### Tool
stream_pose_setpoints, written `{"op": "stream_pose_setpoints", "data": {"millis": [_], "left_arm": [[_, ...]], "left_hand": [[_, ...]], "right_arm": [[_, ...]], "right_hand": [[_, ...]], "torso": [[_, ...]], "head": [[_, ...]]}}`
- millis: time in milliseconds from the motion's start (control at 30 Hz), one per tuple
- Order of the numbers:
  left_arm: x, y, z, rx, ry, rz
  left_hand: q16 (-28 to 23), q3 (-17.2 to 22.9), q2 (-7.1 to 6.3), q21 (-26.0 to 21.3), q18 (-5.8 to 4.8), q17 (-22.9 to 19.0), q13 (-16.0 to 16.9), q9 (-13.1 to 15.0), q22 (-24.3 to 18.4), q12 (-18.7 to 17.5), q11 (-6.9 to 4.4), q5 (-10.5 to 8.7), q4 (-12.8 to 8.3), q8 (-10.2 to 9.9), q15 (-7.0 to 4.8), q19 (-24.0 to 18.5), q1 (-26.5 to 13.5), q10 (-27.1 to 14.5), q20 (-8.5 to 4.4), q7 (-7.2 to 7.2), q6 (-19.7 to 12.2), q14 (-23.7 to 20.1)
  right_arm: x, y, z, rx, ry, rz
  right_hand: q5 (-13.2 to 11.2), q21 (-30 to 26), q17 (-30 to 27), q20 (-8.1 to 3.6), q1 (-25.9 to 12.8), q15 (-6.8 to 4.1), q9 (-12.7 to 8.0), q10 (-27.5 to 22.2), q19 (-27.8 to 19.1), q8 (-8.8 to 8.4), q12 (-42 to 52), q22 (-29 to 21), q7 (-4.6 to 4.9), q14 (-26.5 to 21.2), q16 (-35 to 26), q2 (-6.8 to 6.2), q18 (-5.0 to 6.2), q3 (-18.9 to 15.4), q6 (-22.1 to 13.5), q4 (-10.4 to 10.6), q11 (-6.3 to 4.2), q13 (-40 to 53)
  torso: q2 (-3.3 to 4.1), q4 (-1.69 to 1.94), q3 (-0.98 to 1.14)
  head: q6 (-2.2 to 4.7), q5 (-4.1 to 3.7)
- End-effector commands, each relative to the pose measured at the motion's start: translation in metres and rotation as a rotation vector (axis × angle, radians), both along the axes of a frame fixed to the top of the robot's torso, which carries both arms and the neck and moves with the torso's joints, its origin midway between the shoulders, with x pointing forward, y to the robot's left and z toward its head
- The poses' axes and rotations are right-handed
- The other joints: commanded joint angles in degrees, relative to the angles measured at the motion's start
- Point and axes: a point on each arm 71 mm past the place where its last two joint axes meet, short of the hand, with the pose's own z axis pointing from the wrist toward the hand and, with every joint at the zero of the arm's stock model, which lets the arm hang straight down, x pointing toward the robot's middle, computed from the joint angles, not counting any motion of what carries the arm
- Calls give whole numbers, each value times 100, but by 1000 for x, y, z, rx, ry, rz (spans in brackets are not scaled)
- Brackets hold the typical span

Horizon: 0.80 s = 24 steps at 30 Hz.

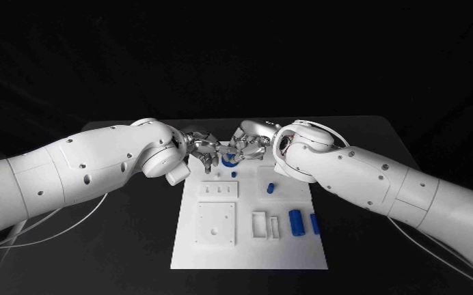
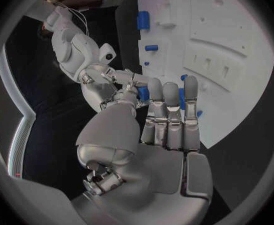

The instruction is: Assemble the parts on the task board

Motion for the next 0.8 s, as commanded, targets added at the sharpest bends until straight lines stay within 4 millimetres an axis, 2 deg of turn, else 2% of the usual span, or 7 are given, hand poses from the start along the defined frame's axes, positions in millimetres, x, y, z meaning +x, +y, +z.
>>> {"op": "stream_pose_setpoints", "data": {"millis": [33,633,667,700,733,767,800], "left_arm": [[-2,-6,0,0,2,-36],[-3,-7,-2,-4,8,-57],[-3,-7,-2,-5,8,-57],[-3,-7,-2,-5,7,-56],[-3,-7,-2,-6,6,-56],[-3,-7,-2,-6,6,-55],[-4,-7,-2,-7,6,-56]], "left_hand": [[-26,27,73,-13,39,-8,-5,-20,9,-18,17,49,-43,5,0,30,13,-24,15,12,25,-30],[59,858,581,21,78,16,14,-107,132,19,64,1197,-752,16,30,-45,517,-229,44,96,-327,-133],[63,967,584,28,85,11,7,-102,151,20,72,1177,-836,42,32,-53,490,-239,47,99,-353,-138],[66,1232,579,34,89,8,-3,-113,167,13,87,771,-907,41,26,-59,493,-243,42,112,-382,-138],[66,1589,588,41,88,7,-11,-130,180,1,86,94,-945,32,16,-60,514,-240,36,121,-385,-135],[68,1746,550,45,91,7,-11,-129,186,6,68,-17,-944,47,25,-61,484,-234,38,114,-366,-134],[78,2608,187,69,114,0,-19,-105,229,25,69,-37,-819,124,34,-69,162,-213,54,119,-351,-132]], "right_arm": [[-3,6,0,-2,6,32],[-3,6,-2,-7,12,30],[-3,6,-2,-7,12,30],[-3,6,-3,-7,13,30],[-3,6,-3,-7,13,30],[-3,6,-3,-7,13,30],[-3,6,-3,-7,13,30]], "right_hand": [[5,31,7,-36,-4,-49,7,0,278,40,15,163,4,5,-33,61,-61,-13,39,20,-37,4],[-10,33,6,-35,0,-48,8,-2,277,41,13,162,4,4,-38,66,-60,-20,40,20,-38,1],[-10,33,6,-35,0,-48,8,-2,277,41,13,162,4,4,-38,66,-60,-20,40,20,-38,1],[-10,33,6,-35,0,-48,8,-2,277,41,13,162,4,4,-38,66,-60,-20,40,20,-38,1],[-10,33,6,-35,0,-48,8,-2,277,41,13,162,4,4,-38,66,-60,-20,40,20,-38,1],[-10,35,5,-35,-3,-48,7,-3,278,40,12,162,4,5,-38,67,-60,-23,38,22,-37,0],[-10,38,5,-35,-8,-48,7,-3,278,38,10,162,5,5,-39,69,-60,-26,35,25,-36,-1]], "torso": [[5,-1,3],[-5,2,6],[-5,1,7],[-5,0,6],[-7,2,4],[-7,2,3],[-6,2,0]], "head": [[-1,-3],[11,9],[11,8],[9,6],[18,2],[18,2],[14,5]]}}
